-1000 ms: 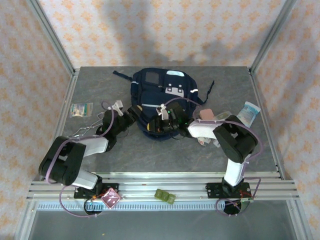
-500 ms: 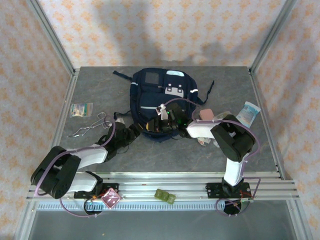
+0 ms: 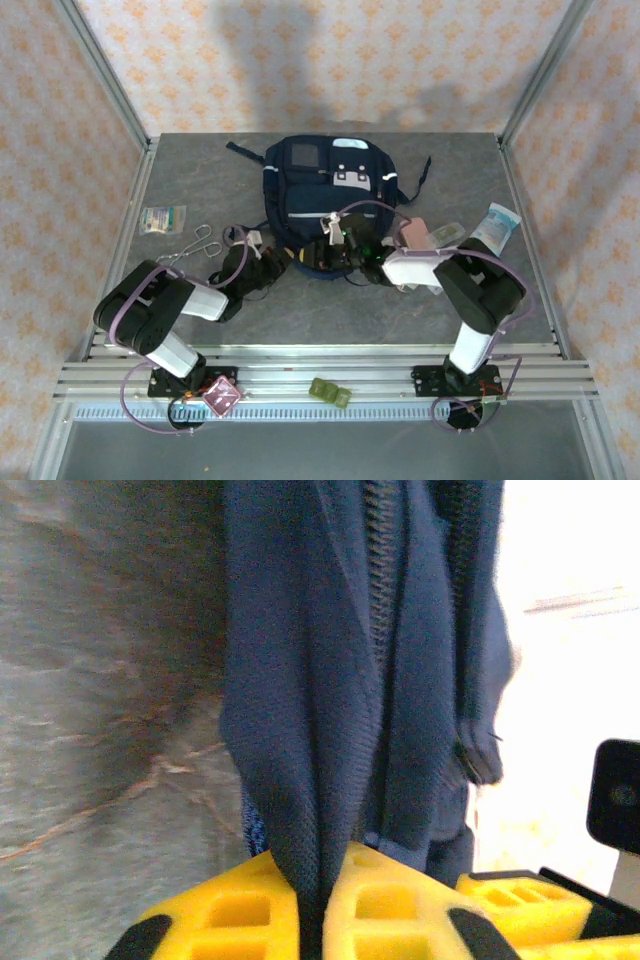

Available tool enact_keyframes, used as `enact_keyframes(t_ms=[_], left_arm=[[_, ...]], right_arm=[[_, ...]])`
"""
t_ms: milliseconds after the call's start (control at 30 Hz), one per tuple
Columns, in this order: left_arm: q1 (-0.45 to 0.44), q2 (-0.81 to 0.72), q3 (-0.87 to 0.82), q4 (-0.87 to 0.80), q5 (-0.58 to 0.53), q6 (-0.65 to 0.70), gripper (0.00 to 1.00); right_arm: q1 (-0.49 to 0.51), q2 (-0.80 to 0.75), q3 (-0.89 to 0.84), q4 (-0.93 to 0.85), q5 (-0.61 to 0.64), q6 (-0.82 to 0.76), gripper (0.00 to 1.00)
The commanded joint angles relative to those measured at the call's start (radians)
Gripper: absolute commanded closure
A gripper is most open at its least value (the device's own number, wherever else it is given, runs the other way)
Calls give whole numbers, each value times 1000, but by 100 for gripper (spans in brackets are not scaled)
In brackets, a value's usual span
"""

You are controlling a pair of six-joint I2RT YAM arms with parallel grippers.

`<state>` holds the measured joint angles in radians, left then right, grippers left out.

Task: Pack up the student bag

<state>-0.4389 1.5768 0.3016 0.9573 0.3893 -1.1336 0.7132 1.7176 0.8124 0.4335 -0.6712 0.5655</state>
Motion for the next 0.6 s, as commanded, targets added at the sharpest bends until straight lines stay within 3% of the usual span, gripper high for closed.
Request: enact_keyframes(t_ms=[0, 367, 400, 467, 567], left_arm=[[-4, 11, -19, 304, 36, 5, 99], [6, 109, -23, 676, 51, -75, 100], [8, 124, -27, 689, 52, -94, 95], [8, 157, -30, 688, 60, -118, 67], [2, 199, -48, 709, 60, -140, 44]], right_arm=[[9, -92, -20, -53, 89, -58, 80], [64, -93, -105, -89, 163, -91, 82], [66, -77, -105, -82, 163, -85, 82], [67, -47, -111, -48, 160, -70, 83], [67, -16, -106, -22, 162, -64, 83]])
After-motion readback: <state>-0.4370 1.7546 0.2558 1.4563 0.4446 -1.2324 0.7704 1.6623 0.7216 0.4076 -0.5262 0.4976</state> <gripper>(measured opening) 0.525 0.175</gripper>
